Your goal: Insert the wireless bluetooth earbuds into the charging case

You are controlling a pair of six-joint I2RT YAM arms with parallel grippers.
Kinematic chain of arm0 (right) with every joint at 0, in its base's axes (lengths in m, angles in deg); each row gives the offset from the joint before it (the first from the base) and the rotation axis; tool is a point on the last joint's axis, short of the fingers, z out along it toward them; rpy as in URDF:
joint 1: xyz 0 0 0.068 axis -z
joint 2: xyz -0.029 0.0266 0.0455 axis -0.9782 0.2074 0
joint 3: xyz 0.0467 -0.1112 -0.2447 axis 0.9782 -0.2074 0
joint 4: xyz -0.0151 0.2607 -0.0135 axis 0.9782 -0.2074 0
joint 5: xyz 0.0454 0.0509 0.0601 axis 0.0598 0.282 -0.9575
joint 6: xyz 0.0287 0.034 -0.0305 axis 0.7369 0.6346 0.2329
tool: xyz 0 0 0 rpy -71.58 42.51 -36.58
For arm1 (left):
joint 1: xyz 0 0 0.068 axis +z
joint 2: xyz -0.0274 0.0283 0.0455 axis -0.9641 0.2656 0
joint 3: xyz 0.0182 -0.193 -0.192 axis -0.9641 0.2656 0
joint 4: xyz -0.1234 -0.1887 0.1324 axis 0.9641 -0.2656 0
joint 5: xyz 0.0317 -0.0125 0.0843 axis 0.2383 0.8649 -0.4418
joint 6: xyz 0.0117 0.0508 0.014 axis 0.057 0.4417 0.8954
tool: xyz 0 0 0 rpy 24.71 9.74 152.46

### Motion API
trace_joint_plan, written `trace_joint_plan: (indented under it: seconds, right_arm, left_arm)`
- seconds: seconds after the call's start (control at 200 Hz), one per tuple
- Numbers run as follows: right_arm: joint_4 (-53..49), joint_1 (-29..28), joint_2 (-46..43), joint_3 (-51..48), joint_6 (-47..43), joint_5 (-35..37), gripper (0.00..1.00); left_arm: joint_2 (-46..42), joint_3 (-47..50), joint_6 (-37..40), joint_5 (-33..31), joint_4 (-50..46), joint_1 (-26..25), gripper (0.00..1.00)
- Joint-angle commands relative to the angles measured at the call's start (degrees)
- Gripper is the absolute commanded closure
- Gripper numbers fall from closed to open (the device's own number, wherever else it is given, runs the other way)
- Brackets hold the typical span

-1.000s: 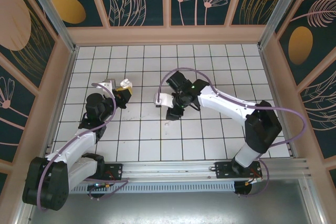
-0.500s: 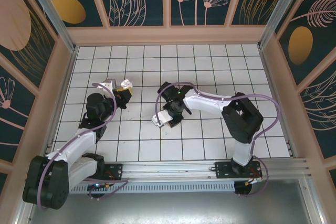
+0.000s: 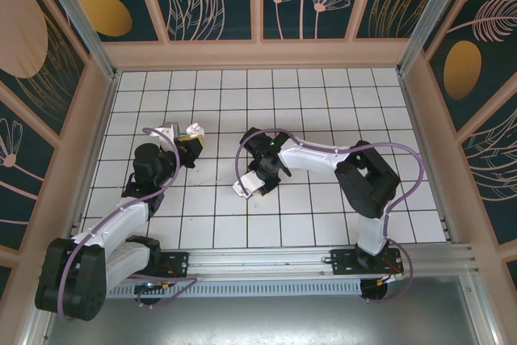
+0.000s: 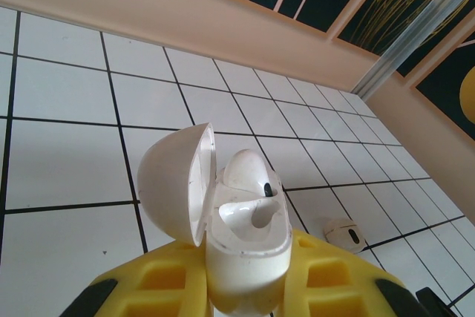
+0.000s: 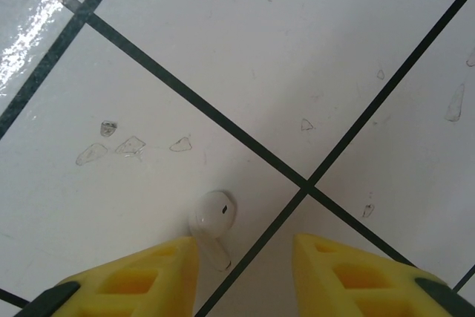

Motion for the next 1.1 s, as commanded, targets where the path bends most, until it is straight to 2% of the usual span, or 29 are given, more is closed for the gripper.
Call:
trace_joint_plan:
  seconds: [0.0,0.746,1.096]
  right_arm:
    - [0.12,-0.66,1.42,0.35,-0.70,-0.38,0.62]
    - [0.31,-0.52,3.17,-1.48,0.17,-1.68,0.67]
    - [0.41,-0.53,4.07,-1.25,0.97,-2.32,0.76]
  left_arm:
    - [0.24,0.30,-0.48,1.23,2.19,0.37,0.83]
    - [0.45,0.30,-0.46,1.41,2.01,0.40,0.83]
    - [0.49,0.23,0.00,1.32,1.66,0.36,0.83]
